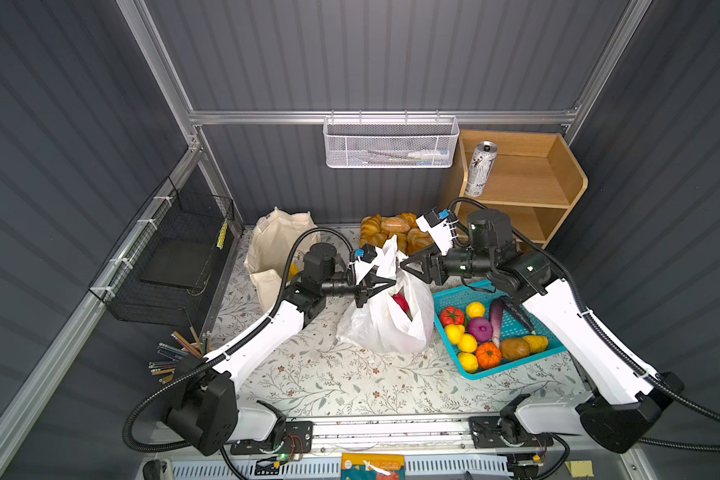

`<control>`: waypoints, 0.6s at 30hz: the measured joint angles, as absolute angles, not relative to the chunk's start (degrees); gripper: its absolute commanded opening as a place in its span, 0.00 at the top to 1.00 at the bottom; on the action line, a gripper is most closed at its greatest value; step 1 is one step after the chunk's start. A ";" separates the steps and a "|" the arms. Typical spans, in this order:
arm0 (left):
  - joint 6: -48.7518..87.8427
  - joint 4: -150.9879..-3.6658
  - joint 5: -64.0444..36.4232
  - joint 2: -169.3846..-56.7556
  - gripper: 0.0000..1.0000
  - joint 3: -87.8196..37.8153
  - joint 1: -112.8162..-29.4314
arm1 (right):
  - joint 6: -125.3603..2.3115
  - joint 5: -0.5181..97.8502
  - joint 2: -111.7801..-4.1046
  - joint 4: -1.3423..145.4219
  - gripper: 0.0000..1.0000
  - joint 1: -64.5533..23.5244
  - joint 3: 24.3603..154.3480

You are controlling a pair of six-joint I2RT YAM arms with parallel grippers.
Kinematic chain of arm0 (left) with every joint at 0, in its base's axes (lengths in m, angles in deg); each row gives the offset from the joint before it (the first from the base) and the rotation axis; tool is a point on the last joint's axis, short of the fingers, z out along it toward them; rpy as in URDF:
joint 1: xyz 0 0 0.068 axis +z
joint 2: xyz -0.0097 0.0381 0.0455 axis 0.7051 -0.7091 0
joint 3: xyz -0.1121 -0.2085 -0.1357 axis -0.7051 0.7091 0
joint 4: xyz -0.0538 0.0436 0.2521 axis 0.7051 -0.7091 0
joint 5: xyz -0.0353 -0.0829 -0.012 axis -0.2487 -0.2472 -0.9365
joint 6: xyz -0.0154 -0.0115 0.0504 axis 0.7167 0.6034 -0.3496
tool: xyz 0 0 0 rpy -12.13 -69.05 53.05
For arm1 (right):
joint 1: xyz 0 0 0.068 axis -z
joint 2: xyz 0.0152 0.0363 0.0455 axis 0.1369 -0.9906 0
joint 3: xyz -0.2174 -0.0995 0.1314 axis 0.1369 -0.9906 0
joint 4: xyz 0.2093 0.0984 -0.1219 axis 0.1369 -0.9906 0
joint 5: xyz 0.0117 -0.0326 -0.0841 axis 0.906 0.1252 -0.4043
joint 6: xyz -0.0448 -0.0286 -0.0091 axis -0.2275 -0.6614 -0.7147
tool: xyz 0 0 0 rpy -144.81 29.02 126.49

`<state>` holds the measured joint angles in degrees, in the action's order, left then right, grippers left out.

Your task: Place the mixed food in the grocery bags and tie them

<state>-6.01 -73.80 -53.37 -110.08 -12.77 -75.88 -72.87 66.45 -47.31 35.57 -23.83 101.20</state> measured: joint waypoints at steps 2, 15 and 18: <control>-6.54 -75.44 -55.16 -110.74 0.74 -14.04 -75.05 | -73.44 64.31 -48.01 34.57 1.00 -23.83 102.19; -13.71 -92.40 -66.68 -118.78 0.80 -28.09 -69.00 | -86.60 63.37 -49.56 20.27 1.00 -28.86 113.31; -17.92 -99.26 -69.04 -122.72 0.79 -33.66 -69.00 | -89.88 63.39 -53.65 15.27 1.00 -30.22 119.69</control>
